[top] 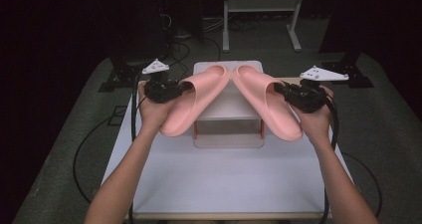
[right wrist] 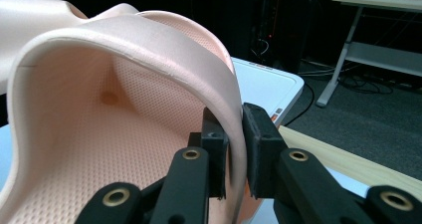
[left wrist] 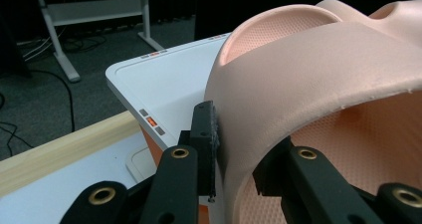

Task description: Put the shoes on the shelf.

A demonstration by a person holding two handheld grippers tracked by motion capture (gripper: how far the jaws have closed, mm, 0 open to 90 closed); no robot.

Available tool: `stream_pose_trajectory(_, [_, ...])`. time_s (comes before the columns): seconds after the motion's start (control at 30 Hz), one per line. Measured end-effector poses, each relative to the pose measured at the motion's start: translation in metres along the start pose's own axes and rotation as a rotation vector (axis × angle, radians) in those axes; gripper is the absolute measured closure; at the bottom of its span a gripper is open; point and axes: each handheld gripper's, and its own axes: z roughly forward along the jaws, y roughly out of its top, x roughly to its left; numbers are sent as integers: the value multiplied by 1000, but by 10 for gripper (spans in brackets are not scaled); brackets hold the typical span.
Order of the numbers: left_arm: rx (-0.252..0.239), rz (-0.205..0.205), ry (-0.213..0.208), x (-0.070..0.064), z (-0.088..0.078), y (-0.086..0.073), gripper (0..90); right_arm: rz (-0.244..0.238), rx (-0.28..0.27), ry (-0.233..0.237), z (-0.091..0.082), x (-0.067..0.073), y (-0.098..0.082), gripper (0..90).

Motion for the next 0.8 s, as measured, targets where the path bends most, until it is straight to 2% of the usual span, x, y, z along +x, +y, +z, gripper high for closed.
stream_pose_trajectory(0.33, [29,-3,18,4,15,8,747,10,23,-22,12,-6,1,801])
stream_pose_trajectory(0.8, [66,-31,47,9,33,14,723,71,48,-56,32,-15,4,797])
